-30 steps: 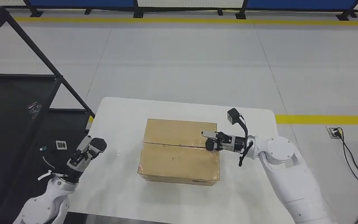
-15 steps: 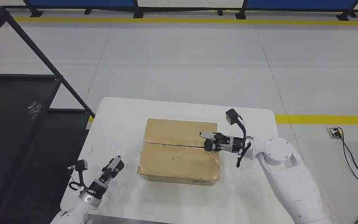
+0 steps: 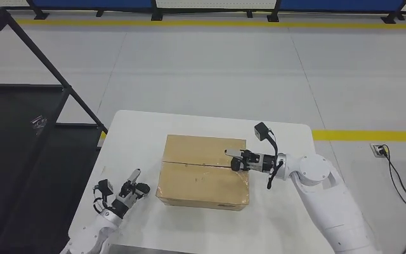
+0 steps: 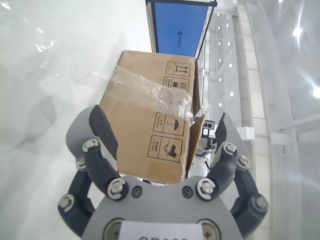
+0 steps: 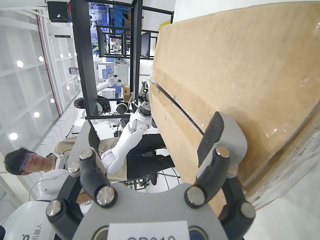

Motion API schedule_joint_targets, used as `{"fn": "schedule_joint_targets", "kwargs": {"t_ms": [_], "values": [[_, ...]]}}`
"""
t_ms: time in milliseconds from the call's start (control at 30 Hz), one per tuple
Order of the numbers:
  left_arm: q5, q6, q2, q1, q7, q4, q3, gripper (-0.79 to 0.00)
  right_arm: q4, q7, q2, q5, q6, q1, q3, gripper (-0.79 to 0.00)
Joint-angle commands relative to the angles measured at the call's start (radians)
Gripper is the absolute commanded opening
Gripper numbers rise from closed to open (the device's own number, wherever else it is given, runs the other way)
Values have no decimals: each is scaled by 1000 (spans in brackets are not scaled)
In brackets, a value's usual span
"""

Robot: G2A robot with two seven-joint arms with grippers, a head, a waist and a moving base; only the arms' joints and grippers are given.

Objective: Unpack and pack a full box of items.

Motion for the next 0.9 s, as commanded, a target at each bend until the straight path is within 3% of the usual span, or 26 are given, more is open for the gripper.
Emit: {"fn": "schedule_joint_targets", "kwargs": {"t_ms": [0,200,633,867], "values": [[-17,4,-7,-19,4,17,16,0,0,-2,1,-2,3,0,-2,0],[-58,25,-26,-72,-28,58,52,0,-6,-10,4,-2,8,-1,-6,0],[-134,27,-75,-173,50,145,113,0,-18,-17,10,-2,14,-5,-14,0],[-65,-6,-78,-149,40,145,106,0,-22,-22,15,1,16,-9,-10,0]]}}
